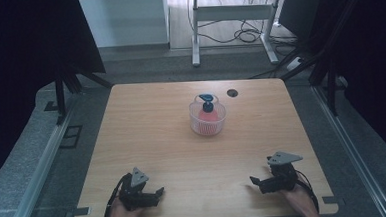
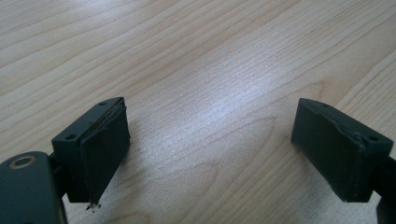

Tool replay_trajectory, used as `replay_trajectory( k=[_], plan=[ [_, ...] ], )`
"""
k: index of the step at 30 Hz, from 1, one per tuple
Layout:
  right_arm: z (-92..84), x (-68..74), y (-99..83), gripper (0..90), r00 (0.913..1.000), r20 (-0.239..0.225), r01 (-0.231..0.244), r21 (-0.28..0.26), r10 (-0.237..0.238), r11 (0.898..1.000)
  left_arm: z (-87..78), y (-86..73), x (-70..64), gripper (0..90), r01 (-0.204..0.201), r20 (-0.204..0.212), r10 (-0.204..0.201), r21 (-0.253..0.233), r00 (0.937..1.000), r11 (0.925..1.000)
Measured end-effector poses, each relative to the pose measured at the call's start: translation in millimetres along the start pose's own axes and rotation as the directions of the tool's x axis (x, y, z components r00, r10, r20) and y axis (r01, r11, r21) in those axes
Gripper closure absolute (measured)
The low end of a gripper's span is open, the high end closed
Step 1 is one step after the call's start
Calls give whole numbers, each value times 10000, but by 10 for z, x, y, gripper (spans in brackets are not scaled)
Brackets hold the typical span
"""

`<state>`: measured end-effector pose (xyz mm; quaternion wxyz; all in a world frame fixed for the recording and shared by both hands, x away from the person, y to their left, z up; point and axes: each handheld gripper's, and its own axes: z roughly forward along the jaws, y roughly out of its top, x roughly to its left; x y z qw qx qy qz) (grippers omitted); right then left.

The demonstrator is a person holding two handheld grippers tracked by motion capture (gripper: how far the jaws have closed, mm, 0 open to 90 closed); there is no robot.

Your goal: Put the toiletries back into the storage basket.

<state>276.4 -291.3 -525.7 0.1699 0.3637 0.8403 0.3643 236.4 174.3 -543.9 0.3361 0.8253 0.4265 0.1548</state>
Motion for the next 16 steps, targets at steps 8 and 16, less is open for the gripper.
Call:
replay_trajectory(
  k=[8, 16],
  plan=[
    [118, -4, -118, 0, 10000, -79, -11, 413, 14, 9991, 1, -1, 0, 111, 2, 1, -2, -5, 10000, 10000],
    [130, -13, -117, 0, 9999, -133, -86, 497, 93, 9987, 0, -1, -2, 111, -3, -9, 3, 7, 10000, 10000]
  ],
)
